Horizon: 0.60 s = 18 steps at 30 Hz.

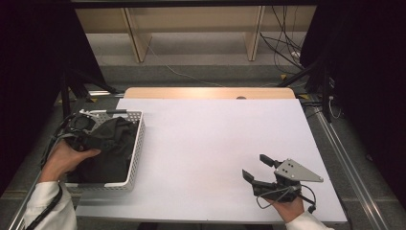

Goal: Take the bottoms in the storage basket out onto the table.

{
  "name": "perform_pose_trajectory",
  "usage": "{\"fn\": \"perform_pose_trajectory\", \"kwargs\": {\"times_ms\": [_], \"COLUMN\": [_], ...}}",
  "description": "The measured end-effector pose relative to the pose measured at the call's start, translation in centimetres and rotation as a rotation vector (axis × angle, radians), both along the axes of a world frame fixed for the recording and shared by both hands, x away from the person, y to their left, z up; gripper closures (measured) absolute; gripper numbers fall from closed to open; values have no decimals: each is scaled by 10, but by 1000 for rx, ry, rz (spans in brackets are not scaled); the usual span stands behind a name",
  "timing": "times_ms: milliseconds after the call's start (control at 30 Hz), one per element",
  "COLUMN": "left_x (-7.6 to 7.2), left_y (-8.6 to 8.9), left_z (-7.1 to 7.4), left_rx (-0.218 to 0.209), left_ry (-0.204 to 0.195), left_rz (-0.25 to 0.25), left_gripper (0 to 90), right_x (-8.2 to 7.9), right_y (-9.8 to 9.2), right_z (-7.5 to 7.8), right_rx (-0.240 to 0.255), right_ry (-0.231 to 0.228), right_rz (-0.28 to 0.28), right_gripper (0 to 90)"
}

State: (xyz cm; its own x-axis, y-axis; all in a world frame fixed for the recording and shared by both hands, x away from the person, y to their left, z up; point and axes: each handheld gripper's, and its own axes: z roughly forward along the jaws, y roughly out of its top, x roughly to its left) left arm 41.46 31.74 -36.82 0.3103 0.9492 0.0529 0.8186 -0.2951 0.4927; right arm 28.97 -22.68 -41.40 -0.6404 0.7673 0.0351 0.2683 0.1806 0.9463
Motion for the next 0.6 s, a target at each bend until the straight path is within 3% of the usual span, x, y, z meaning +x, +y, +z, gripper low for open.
{"fn": "perform_pose_trajectory", "kwargs": {"times_ms": [367,433,600], "left_x": [10,13,19], "left_y": [8,10,9], "left_z": [-28,-35,-49], "left_rx": [19,29,27], "left_ry": [137,152,194], "left_rz": [22,51,55], "left_gripper": [15,0,0], "right_x": [0,0,0], "right_y": [1,2,3], "right_z": [0,-1,-1], "right_rx": [-11,-11,-13], "right_ry": [4,5,7], "right_rz": [7,9,13], "right_gripper": [232,232,232]}}
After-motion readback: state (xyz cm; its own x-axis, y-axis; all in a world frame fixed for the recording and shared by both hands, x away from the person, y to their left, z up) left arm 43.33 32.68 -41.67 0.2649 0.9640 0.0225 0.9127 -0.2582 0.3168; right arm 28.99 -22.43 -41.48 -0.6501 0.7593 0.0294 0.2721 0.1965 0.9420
